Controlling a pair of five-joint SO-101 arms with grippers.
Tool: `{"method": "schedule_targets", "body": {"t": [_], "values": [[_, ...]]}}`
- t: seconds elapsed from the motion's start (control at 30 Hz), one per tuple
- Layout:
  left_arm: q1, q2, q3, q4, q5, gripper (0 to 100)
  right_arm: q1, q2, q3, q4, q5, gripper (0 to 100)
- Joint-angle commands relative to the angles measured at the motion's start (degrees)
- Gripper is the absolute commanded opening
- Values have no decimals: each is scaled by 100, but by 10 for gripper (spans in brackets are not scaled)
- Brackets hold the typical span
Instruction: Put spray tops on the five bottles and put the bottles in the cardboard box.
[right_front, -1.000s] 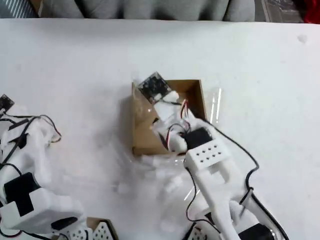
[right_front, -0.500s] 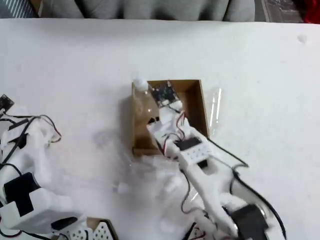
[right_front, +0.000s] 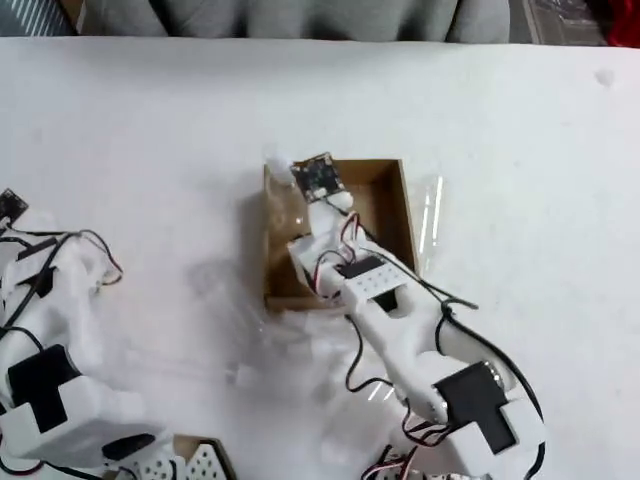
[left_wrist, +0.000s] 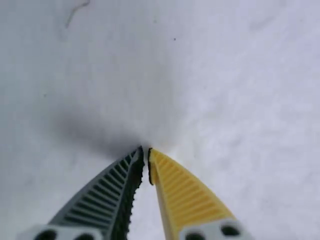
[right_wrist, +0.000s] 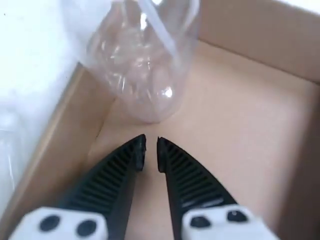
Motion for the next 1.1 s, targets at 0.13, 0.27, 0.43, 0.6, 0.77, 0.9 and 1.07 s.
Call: {"method": "schedule_targets", "body": {"t": [0.13, 0.27, 0.43, 0.6, 0.77, 0.9, 1.07], "values": [[-92, 127, -281, -299, 70, 21, -40, 22, -273, -374, -62, 16], [-92, 127, -273, -299, 70, 21, -40, 497, -457, -541, -70, 16], [-92, 119, -273, -299, 62, 21, -31, 1007, -870, -541, -598, 16], [-92, 119, -273, -299, 62, 21, -4, 1068, -923, -541, -712, 18], [-92, 119, -273, -299, 62, 21, -4, 1077, -923, -541, -712, 18], [-92, 119, -273, -299, 53, 21, -4, 1077, -923, -549, -712, 18], [-92, 110, -255, -299, 53, 21, -13, 1086, -897, -804, -712, 18]]}}
